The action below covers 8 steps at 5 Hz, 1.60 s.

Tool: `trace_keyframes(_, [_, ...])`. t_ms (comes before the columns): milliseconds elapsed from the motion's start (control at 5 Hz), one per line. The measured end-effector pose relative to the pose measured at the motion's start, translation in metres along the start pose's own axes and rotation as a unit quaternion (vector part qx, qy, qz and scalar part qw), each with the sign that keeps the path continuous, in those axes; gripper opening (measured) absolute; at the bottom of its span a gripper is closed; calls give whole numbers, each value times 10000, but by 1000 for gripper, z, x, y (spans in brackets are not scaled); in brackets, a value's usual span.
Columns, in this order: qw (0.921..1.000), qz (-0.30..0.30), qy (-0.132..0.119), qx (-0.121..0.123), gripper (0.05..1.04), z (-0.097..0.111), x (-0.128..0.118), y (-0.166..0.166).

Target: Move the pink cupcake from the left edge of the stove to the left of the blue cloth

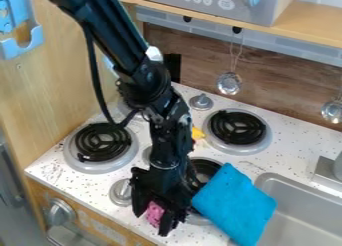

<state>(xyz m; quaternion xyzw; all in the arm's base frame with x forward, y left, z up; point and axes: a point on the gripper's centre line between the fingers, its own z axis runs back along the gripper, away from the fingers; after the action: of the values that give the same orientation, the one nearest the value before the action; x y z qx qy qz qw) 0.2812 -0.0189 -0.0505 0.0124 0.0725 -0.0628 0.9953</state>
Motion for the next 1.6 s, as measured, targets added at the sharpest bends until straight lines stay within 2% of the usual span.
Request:
trace_keyframes(200, [9993,234,305,-8,869,10,1,16])
trace_keyframes(400, [9947,514,886,-10,867,20,-2,31])
trace_keyframes(600, [9901,699,1210,-101,867,27,-3,45])
trace_keyframes(800, [9771,917,1900,-279,867,18,-4,54])
trace_keyframes(1000, [9636,914,2465,-478,865,11,-4,51])
trace_keyframes(1200, [9512,1019,2843,-642,772,5,-10,47])
trace_keyframes(1400, [9488,1088,2884,-688,654,7,-11,45])
trace_keyframes(1600, [9473,1094,2925,-714,615,6,-13,44])
